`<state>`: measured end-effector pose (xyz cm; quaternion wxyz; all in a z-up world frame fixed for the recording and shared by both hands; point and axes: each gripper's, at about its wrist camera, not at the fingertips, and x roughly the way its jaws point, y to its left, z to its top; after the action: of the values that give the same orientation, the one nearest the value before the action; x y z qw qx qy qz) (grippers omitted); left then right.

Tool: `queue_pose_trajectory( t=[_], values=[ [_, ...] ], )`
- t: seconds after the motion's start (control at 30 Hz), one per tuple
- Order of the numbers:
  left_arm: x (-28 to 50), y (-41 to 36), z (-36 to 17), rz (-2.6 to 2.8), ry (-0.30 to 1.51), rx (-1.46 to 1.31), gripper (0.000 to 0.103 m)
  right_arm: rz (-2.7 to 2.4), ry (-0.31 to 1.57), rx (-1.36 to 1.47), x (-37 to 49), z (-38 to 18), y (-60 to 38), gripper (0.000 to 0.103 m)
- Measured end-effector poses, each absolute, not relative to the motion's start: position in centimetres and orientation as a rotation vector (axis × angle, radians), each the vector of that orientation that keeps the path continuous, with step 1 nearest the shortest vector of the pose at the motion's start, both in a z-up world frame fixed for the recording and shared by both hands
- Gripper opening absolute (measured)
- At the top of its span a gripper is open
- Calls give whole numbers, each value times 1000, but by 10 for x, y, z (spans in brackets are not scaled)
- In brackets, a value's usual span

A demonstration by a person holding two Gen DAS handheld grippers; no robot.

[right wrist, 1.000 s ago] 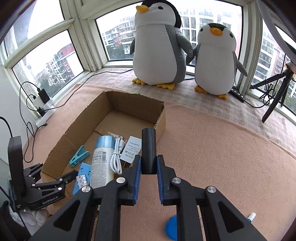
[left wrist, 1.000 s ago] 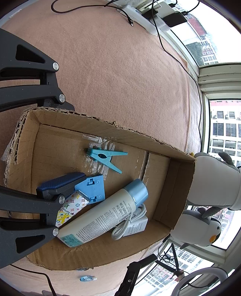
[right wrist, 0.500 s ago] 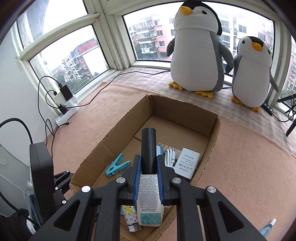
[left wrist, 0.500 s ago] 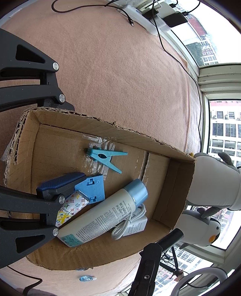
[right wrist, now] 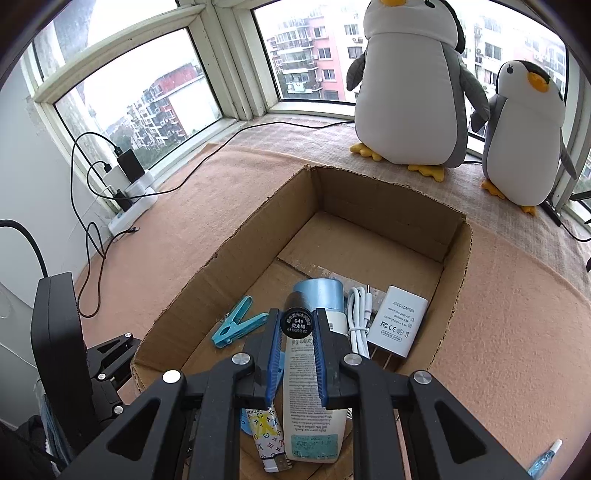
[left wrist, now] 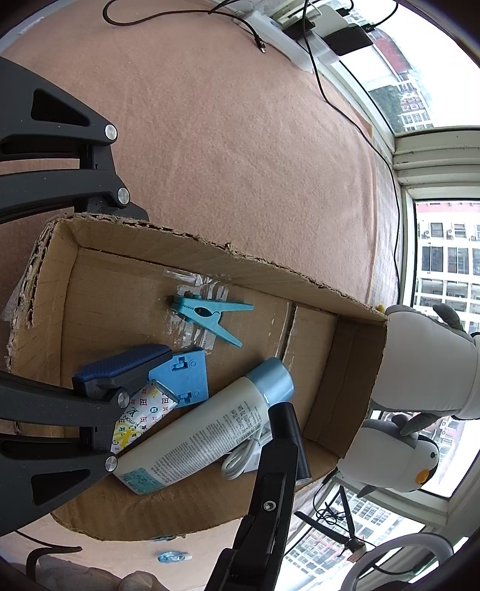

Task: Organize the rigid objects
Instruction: 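Carry the black cylinder into the box beside the clothespin and release, then move the right gripper to the keys on the blue tape measure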

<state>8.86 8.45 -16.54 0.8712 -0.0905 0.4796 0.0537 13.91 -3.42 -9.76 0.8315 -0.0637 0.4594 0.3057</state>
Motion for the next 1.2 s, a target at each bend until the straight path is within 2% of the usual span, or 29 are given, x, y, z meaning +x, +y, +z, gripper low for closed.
queue_pose_trajectory(
  t=[0.07,0.1,0.13,0.17,0.2,0.8,0.9,1.03,1.2],
  values=[
    [89,84,-165,112,1003,-189,58,654,976,-142,138,-97,-33,15],
    [89,85,-165,111,1002,-189,58,645,965,-145,138,-96,-33,21],
    [89,85,-165,111,1003,-190,58,634,960,-148,137,-95,-33,28],
    [89,85,-166,110,1003,-191,58,628,958,-144,137,-94,-34,43],
    [89,85,-166,110,1003,-192,58,620,952,-137,137,-93,-35,52],
    [90,83,-166,111,999,-181,58,548,883,-33,131,-59,-92,54],
    [91,83,-166,114,999,-176,60,521,862,-9,126,-50,-112,54],
    [92,85,-167,130,998,-178,67,471,840,32,123,-39,-146,54],
    [91,86,-168,130,997,-173,67,390,819,62,116,-31,-190,54]
  ],
)
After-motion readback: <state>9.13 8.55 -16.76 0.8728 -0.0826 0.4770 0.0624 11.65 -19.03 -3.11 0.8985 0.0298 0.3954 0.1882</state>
